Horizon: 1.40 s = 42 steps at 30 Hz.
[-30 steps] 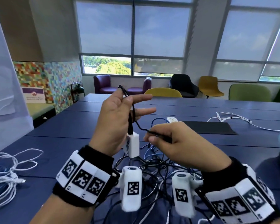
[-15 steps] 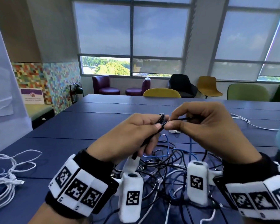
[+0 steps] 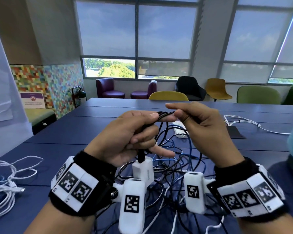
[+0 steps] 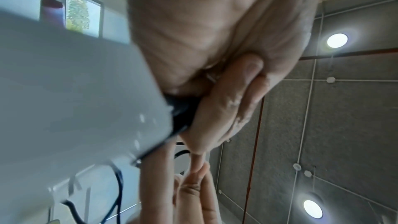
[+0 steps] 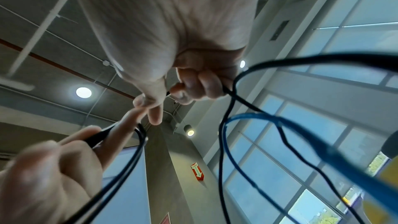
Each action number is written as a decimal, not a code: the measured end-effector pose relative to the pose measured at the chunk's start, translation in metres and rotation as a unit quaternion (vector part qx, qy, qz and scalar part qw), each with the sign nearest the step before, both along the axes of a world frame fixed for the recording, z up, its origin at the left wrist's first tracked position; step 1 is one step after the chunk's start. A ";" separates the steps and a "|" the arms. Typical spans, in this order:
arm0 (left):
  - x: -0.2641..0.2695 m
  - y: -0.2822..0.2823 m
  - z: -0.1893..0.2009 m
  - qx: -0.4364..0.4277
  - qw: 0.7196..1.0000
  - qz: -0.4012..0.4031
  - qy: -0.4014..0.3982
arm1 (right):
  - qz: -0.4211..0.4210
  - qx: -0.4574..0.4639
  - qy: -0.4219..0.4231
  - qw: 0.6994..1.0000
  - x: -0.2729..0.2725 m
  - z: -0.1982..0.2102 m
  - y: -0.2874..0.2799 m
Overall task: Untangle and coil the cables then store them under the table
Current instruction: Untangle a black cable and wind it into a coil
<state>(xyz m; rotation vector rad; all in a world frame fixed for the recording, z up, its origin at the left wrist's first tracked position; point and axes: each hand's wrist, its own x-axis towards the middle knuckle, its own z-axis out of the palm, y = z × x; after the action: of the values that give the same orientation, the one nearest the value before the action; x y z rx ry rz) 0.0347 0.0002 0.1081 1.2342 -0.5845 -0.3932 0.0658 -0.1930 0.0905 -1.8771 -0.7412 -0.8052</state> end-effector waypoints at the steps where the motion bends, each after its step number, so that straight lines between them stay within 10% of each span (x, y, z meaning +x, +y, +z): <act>1: 0.001 0.001 0.000 -0.002 1.000 -0.004 0.010 | -0.005 0.014 0.000 1.000 0.002 -0.002 0.001; 7: 0.006 0.001 -0.002 -0.074 0.993 -0.069 0.067 | -0.046 0.029 0.030 0.998 0.015 -0.013 0.000; 16: 0.015 -0.014 -0.005 -0.291 0.950 0.114 0.001 | -0.087 -0.304 0.204 0.927 0.017 -0.025 0.008; 24: 0.019 -0.023 -0.016 -0.061 0.957 0.245 -0.141 | -0.058 -0.376 0.135 0.915 -0.020 -0.003 0.021; 31: 0.023 -0.011 -0.021 0.246 0.923 0.243 -0.167 | -0.043 -0.201 0.039 0.978 -0.028 0.017 -0.001; 42: 0.013 -0.010 -0.011 0.164 0.979 0.081 -0.095 | -0.073 -0.038 -0.003 0.997 0.001 0.000 -0.006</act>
<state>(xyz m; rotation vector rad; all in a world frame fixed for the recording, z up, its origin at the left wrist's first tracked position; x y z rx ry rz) 0.0478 -0.0098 0.0970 1.6384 -0.5908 -0.2418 0.0671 -0.1988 0.0902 -2.0156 -0.6512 -0.8858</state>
